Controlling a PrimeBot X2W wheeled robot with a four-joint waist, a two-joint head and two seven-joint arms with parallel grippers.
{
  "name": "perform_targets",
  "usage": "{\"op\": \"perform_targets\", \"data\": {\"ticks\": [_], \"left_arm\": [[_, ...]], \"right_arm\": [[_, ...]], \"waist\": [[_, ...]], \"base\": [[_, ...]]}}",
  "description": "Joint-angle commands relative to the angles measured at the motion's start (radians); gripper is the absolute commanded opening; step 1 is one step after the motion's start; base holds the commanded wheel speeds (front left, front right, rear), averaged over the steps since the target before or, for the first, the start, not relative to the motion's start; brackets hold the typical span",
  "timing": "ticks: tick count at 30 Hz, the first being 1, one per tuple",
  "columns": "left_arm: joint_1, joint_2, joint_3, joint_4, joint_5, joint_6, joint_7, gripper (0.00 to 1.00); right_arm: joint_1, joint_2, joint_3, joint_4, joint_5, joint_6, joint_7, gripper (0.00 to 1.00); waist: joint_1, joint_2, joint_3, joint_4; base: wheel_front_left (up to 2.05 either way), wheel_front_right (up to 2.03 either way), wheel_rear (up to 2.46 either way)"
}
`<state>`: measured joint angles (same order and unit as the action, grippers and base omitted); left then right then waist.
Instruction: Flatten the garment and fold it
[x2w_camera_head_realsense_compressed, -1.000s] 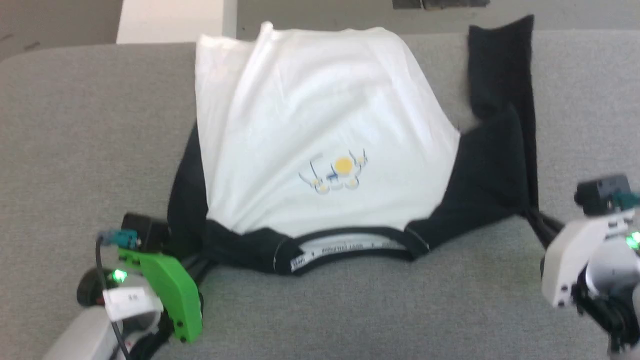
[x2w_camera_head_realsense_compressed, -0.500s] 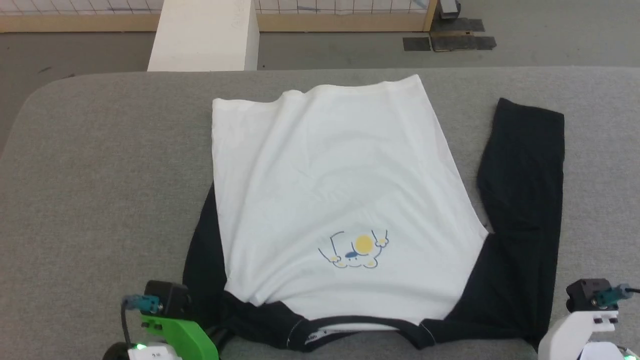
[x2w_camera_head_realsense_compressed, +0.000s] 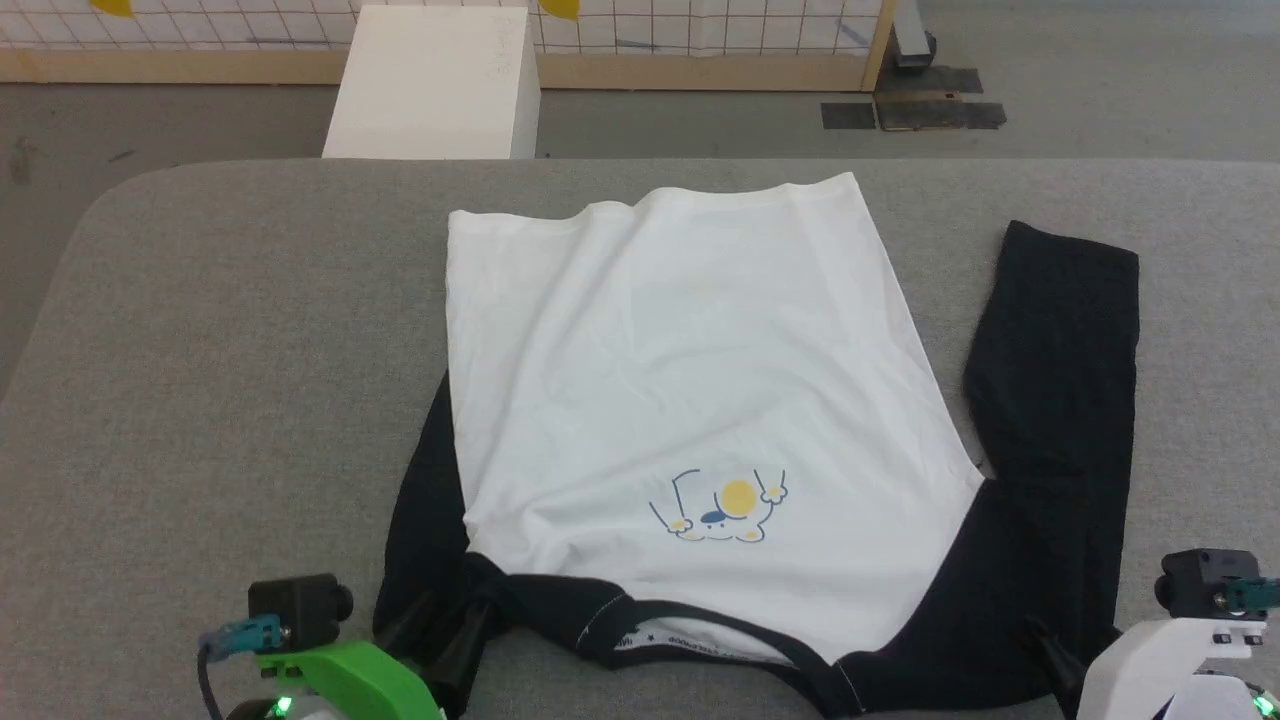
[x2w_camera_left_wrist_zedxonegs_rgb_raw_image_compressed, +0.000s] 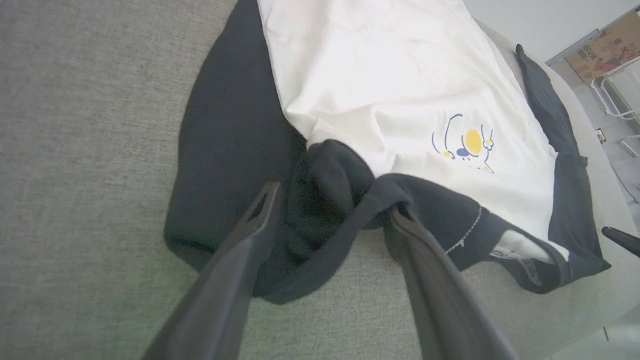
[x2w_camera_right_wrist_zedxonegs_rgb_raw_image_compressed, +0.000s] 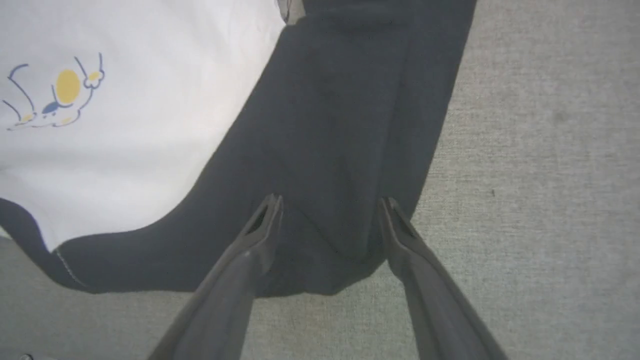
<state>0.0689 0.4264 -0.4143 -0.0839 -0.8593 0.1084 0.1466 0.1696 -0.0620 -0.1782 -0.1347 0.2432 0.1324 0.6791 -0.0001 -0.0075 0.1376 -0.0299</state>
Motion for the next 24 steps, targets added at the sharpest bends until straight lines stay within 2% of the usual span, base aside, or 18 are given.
{"op": "perform_targets", "data": {"ticks": [1, 8, 12, 15, 17, 21, 24], "left_arm": [[0.031, 0.0, 0.008, -0.011, -0.015, 0.01, -0.005, 1.0], [0.099, 0.031, 0.072, -0.083, -0.014, 0.063, -0.049, 1.0], [0.084, 0.03, 0.148, -0.112, 0.043, 0.081, -0.194, 1.0], [0.042, -0.007, 0.179, -0.1, 0.093, 0.087, -0.324, 1.0], [0.004, -0.034, 0.18, -0.072, 0.135, 0.09, -0.37, 1.0], [-0.074, -0.105, 0.189, -0.012, 0.223, 0.083, -0.405, 1.0], [-0.121, -0.166, 0.218, 0.008, 0.302, 0.072, -0.408, 1.0]], "right_arm": [[0.009, 0.005, -0.012, -0.013, 0.004, -0.002, -0.016, 1.0], [0.008, 0.01, -0.079, -0.093, -0.028, -0.002, -0.117, 1.0], [-0.028, 0.011, -0.061, -0.114, -0.045, -0.002, -0.229, 1.0], [-0.079, 0.011, -0.03, -0.092, -0.039, -0.002, -0.324, 1.0], [-0.129, 0.012, -0.001, -0.056, -0.045, -0.002, -0.376, 1.0], [-0.262, 0.012, 0.048, 0.077, -0.059, -0.002, -0.43, 1.0], [-0.381, 0.012, 0.061, 0.211, -0.075, -0.002, -0.411, 1.0]], "waist": [[0.0001, 0.0073, -0.008, 0.008], [0.0001, 0.0073, -0.024, 0.021], [0.0001, 0.0073, -0.026, 0.027], [0.0001, 0.0073, -0.019, 0.033], [0.0001, 0.0073, -0.009, 0.039], [0.0001, 0.0073, 0.021, 0.049], [0.0001, 0.0073, 0.052, 0.063]], "base": [[0.0, 0.0, 0.0], [0.0, 0.0, 0.0], [0.0, 0.0, 0.0], [0.0, 0.0, 0.0], [0.0, 0.0, 0.0], [0.0, 0.0, 0.0], [0.0, 0.0, 0.0]]}}
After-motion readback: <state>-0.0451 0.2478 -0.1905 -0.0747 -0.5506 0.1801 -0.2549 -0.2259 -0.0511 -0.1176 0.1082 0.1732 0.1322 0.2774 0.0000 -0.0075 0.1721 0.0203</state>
